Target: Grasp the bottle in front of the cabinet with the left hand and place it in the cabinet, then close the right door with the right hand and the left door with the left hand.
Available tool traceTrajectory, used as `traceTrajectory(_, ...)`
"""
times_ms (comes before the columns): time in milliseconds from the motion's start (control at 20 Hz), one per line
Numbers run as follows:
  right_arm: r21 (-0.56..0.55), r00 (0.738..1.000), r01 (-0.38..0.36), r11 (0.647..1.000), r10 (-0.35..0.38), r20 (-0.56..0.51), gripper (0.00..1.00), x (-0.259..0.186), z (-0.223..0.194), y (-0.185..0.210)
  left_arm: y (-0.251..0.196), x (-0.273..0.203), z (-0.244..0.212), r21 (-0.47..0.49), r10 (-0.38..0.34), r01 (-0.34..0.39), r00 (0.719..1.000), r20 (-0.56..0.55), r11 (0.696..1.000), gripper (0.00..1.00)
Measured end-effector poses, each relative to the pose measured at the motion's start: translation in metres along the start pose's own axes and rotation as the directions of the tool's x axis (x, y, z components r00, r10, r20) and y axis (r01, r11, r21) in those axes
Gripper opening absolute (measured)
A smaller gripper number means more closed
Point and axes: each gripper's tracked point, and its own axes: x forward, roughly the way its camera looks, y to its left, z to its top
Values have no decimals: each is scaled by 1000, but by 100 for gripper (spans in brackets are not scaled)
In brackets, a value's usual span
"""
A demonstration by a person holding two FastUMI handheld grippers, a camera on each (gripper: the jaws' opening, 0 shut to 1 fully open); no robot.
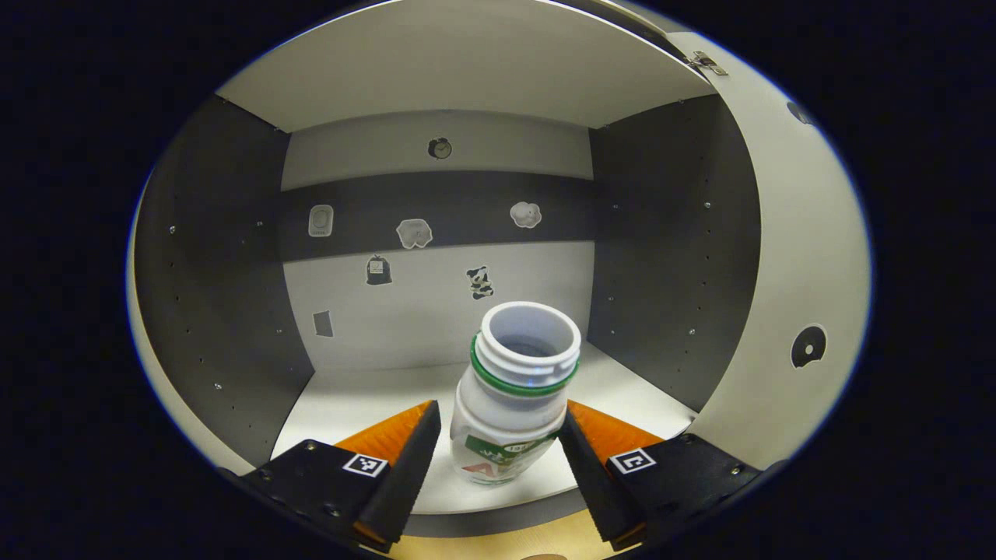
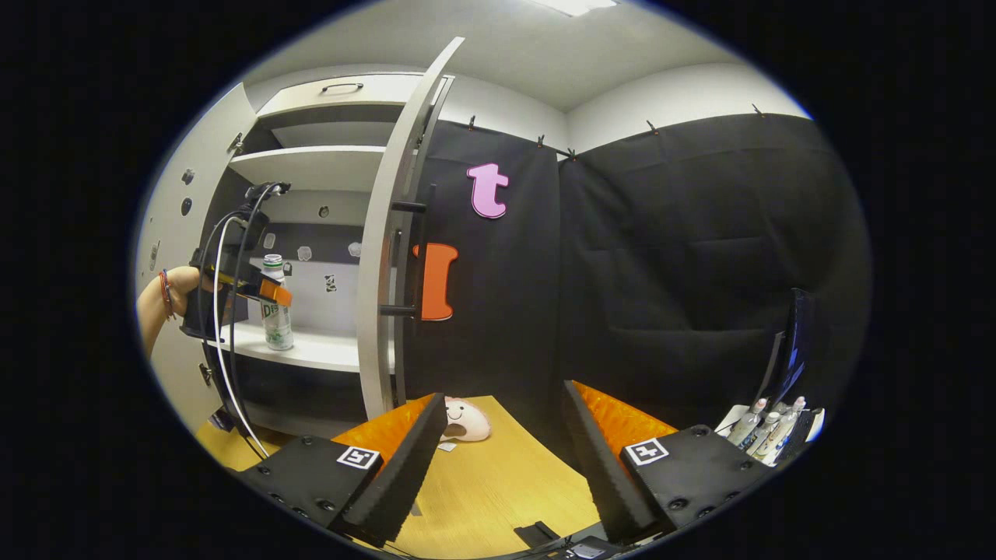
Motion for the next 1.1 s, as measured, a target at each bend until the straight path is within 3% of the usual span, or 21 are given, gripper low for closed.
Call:
traceTrajectory(300,23,999,-46,999,46,-16,94,9,-1,-10,-10,11,2,15,-12,12,1000,-24,1000,91)
traceTrajectory(400,14,999,-50,999,50,-14,98,15,0,-16,-8,18,2,33,7,-5,999,-43,999,78)
traceTrajectory(450,10,998,-55,998,55,-11,94,18,2,-18,-6,21,5,27,21,-20,999,-39,999,57)
traceTrajectory(500,11,998,-62,998,62,-7,98,21,4,-19,-2,26,6,14,50,-50,998,-27,999,41)
traceTrajectory(550,15,998,-67,998,67,-4,98,24,5,-20,4,28,7,-4,78,-78,997,-8,997,13)
traceTrajectory(600,19,997,-74,997,74,-5,94,26,5,-23,7,35,3,-27,98,-98,995,-2,995,7)
traceTrajectory(650,25,997,-78,997,78,-4,98,29,5,-24,10,40,-6,-57,116,-116,993,-5,992,7)
traceTrajectory(750,43,996,-89,995,90,-12,94,34,3,-27,16,50,-35,-106,151,-158,986,-71,982,8)
traceTrajectory(800,39,996,-90,995,91,-13,98,37,3,-28,24,53,-34,-103,180,-183,983,-45,978,8)
traceTrajectory(850,29,996,-89,996,89,-14,94,39,2,-31,26,53,-32,-83,188,-190,981,-41,978,0)
traceTrajectory(1100,36,992,-121,992,122,-32,98,51,-8,-28,15,22,20,-15,198,-198,975,95,980,27)
